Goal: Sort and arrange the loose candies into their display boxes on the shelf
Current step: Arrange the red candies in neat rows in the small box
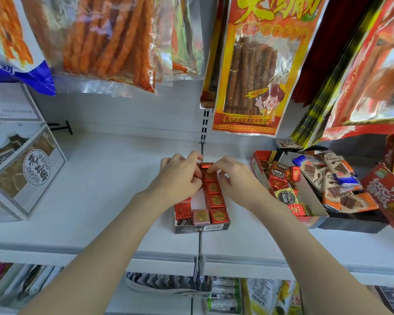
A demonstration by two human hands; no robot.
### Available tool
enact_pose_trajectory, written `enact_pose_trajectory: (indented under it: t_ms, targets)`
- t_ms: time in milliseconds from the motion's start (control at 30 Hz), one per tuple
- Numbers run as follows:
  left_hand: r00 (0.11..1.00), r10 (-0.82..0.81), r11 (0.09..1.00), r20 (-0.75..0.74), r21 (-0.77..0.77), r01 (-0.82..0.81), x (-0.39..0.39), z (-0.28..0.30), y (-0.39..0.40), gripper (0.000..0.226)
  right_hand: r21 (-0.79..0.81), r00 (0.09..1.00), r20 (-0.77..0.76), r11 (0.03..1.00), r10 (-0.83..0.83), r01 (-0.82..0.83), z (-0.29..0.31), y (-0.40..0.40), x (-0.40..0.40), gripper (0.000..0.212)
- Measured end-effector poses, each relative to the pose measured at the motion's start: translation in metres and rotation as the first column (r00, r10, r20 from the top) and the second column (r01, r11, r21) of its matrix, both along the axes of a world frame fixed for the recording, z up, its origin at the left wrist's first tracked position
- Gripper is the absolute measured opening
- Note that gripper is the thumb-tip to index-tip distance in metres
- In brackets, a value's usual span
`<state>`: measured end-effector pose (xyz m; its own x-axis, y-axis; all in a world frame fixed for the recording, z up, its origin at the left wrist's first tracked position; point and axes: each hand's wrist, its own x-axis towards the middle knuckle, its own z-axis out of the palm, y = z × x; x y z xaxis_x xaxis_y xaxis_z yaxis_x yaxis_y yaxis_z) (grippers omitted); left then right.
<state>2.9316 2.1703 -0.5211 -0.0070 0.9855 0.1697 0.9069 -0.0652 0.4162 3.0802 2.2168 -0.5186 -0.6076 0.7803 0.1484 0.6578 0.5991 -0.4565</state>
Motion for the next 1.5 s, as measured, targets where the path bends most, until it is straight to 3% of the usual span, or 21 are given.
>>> enact_pose_trajectory:
  t_ms: [100, 267, 433, 633, 933, 1100, 1300, 1500]
  targets:
    - [0.998, 0.048, 0.997, 0.044, 0.056, -0.051, -0.002, 0.004, 0.0, 0.045, 0.006, 0.999, 0.019, 0.999, -0.035, 0.034, -0.002, 0.003, -0.003, 0.039]
    - [0.999, 0.02, 1.0, 0.029, -0.007, -0.02, -0.006, -0.001, -0.006, 0.043, -0.034, 0.994, 0.077, 0.996, -0.075, 0.078, -0.002, 0.008, -0.009, 0.039]
    - [1.0, 0.003, 1.0, 0.019, 0.007, -0.003, -0.012, 0.002, -0.006, 0.044, -0.009, 0.996, -0.009, 0.996, -0.094, 0.094, -0.002, 0.012, -0.008, 0.037]
    - [0.995, -0.095, 0.987, -0.032, -0.135, 0.09, -0.02, -0.001, -0.01, 0.033, 0.097, 0.994, 0.038, 0.99, -0.102, 0.098, -0.003, 0.02, -0.012, 0.023]
    - [0.997, -0.08, 0.985, -0.01, -0.152, 0.077, -0.024, -0.001, -0.017, 0.027, 0.07, 0.986, 0.098, 0.99, -0.133, 0.126, 0.003, 0.034, -0.024, 0.016]
    - [0.996, -0.04, 0.985, -0.074, -0.168, 0.027, -0.016, -0.001, -0.014, 0.031, 0.171, 0.986, 0.143, 0.984, -0.082, 0.057, 0.0, 0.032, -0.024, 0.017]
    - [0.998, 0.026, 0.995, -0.063, -0.098, -0.032, -0.009, 0.001, -0.01, 0.036, 0.159, 0.996, 0.05, 0.985, -0.073, 0.064, 0.005, 0.03, -0.018, 0.019]
    - [0.99, -0.032, 0.986, -0.141, -0.167, 0.008, -0.003, -0.004, -0.011, 0.048, 0.144, 0.998, 0.015, 0.988, -0.061, 0.058, 0.003, 0.031, -0.018, 0.021]
